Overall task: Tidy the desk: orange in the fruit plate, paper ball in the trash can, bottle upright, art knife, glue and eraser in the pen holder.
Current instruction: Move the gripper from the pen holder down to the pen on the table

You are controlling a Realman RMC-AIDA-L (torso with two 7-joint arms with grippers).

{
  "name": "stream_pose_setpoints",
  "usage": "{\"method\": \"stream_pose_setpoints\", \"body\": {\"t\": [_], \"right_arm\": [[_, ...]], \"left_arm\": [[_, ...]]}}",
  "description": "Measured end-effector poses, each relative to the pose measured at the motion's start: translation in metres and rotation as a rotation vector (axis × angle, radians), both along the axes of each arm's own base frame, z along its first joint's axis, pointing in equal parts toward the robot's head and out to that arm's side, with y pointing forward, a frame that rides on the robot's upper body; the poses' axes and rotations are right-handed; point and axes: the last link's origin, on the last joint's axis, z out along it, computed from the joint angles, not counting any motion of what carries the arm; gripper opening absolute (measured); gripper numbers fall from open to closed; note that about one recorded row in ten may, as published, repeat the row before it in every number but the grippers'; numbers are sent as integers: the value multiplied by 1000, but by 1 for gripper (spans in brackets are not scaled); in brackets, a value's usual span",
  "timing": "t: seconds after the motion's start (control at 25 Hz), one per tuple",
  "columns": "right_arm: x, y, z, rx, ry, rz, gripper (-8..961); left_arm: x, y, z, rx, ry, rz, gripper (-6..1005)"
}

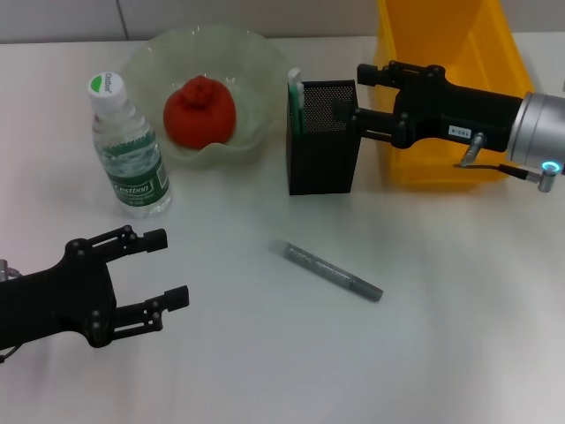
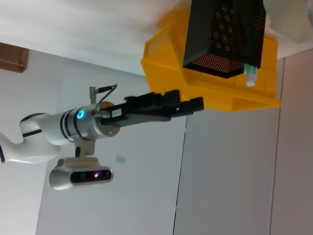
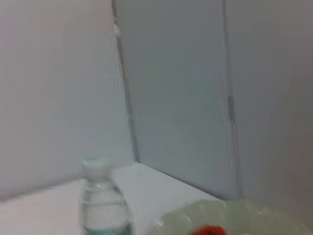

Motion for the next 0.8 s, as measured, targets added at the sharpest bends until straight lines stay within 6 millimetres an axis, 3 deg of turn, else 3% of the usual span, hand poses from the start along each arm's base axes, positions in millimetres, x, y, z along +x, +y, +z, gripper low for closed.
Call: {"method": "stream_pose_setpoints", "body": {"t": [0.16, 0.32, 0.36, 0.44, 0.56, 0.8], "right_arm": [[-16, -13, 6, -113, 77, 68, 673], [-27, -20, 10, -256, 47, 84, 701], [-34, -22, 8, -352, -25, 78, 708], [-36, -21, 5, -400, -71, 66, 722], [-44, -12, -9, -516, -271, -1, 718], [-52, -6, -33, -579, -497, -58, 716]], "left_arm": [[0, -1, 1, -2, -3, -4, 783], [0, -1, 1, -4, -1, -5, 783], [0, -1, 1, -7, 1, -7, 783], [0, -1, 1, -8, 2, -9, 783], [1, -1, 0, -8, 4, -16, 783], [1, -2, 0, -12, 5, -20, 783]]}}
